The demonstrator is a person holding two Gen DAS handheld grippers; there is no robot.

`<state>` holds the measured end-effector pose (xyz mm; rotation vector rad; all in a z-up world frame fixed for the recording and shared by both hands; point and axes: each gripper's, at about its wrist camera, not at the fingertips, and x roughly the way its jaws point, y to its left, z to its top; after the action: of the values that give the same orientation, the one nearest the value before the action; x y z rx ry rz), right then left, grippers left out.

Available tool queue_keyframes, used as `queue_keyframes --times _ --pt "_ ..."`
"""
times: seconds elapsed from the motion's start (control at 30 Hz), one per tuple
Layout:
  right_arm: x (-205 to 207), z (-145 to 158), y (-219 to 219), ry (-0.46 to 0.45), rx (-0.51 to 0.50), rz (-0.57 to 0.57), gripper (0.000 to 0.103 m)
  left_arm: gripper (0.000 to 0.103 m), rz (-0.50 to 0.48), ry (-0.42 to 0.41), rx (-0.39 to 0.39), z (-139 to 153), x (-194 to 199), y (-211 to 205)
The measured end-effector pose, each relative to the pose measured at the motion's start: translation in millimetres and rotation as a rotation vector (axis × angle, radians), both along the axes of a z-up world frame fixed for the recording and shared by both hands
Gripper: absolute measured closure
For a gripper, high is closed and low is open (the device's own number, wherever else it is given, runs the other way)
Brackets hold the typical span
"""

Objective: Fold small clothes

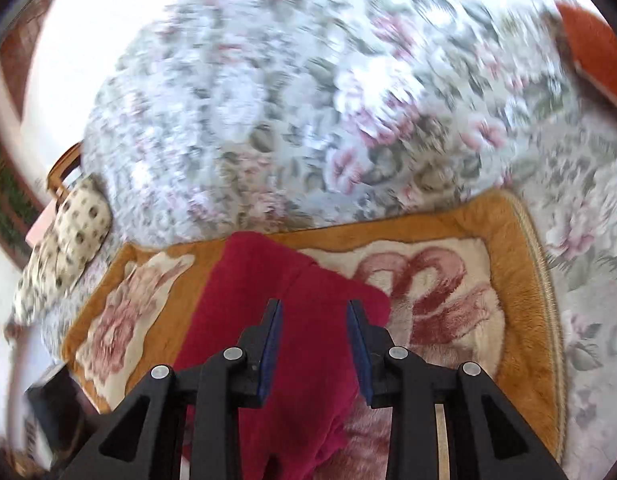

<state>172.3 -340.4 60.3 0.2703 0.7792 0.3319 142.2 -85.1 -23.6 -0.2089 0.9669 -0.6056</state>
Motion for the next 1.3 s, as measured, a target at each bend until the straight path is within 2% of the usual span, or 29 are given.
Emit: queue_keyframes --times 0.07,0.17,0.23,0.3,0.33,0.37,0.4,0.43,0.47,0.53,0.63,0.67,0.73,0.83,0.87,0.9,0.93,1.07,1.23,1.3 --pt "-17.7 3.3 13.3 -0.03 -0.013 0.054 0.072 0.089 0.007 0.023 -0.021 -12.0 -4.1 3.6" --pt "-38.8 -9.2 37.2 -0.031 -0.033 0.109 0.072 0.089 0.026 0.02 -0.049 -18.1 -12.5 7.4" --pt "-56.6 -24.2 57.7 -0.056 -0.111 0.127 0.072 0.089 0.05 0.026 -0.056 -21.7 -10.9 6.8" --pt "-67.8 -42.6 75.8 -0.143 -0.252 0.121 0.072 0.089 0.06 0.016 -0.03 -25.9 -13.7 3.5" --pt "-62.3 -55.1 77.3 -0.132 -0.304 0.106 0.072 0.089 0.061 0.013 -0.02 -25.9 -13.5 2.3" --pt "-46.3 -78.7 77.8 -0.047 -0.348 0.092 0.071 0.089 0.06 0.008 -0.015 -24.1 -15.6 2.7" --pt "-38.8 -91.7 78.4 -0.019 -0.369 0.1 0.071 0.089 0.06 -0.004 -0.014 -17.0 -17.6 4.9" --pt "-37.4 -97.5 79.6 -0.062 -0.395 0.109 0.07 0.089 0.061 -0.021 -0.016 -8.8 -16.7 6.1" --pt "-35.8 -100.1 79.4 -0.093 -0.4 0.126 0.07 0.089 0.065 -0.051 -0.024 1.8 -16.8 8.3" --pt "-30.9 -99.3 75.5 -0.077 -0.354 0.117 0.069 0.088 0.055 -0.109 -0.07 29.0 -4.1 9.7" --pt "-39.1 -101.6 80.1 -0.125 -0.395 0.119 0.069 0.088 0.029 -0.122 -0.073 54.6 41.0 -12.5" --pt "-40.3 -103.4 80.1 -0.14 -0.392 0.114 0.068 0.088 0.027 -0.101 -0.074 55.8 58.1 -21.5" --pt "-37.6 -103.7 77.7 -0.14 -0.376 0.114 0.068 0.088 0.038 -0.029 -0.054 47.2 90.4 -38.6" --pt "-36.0 -103.3 74.2 -0.144 -0.351 0.117 0.068 0.093 0.098 0.123 0.08 4.1 142.3 -56.2" --pt "-35.9 -103.0 73.8 -0.148 -0.345 0.116 0.068 0.1 0.116 0.161 0.1 -8.4 152.7 -55.7" --pt "-36.0 -103.2 73.4 -0.151 -0.34 0.116 0.068 0.1 0.127 0.174 0.072 -17.1 161.2 -51.5" --pt "-35.1 -103.7 73.6 -0.154 -0.336 0.118 0.068 0.1 0.148 0.181 0.038 -21.2 168.9 -46.3" --pt "-34.7 -104.1 73.1 -0.162 -0.317 0.125 0.068 0.1 0.197 0.168 0.064 -28.6 185.6 -44.2" --pt "-36.8 -101.5 75.2 -0.172 -0.319 0.132 0.068 0.1 0.2 0.097 0.079 -28.6 176.6 -43.9" --pt "-33.8 -91.4 72.9 -0.151 -0.297 0.151 0.069 0.1 0.203 0.073 0.094 -26.9 173.6 -42.9"
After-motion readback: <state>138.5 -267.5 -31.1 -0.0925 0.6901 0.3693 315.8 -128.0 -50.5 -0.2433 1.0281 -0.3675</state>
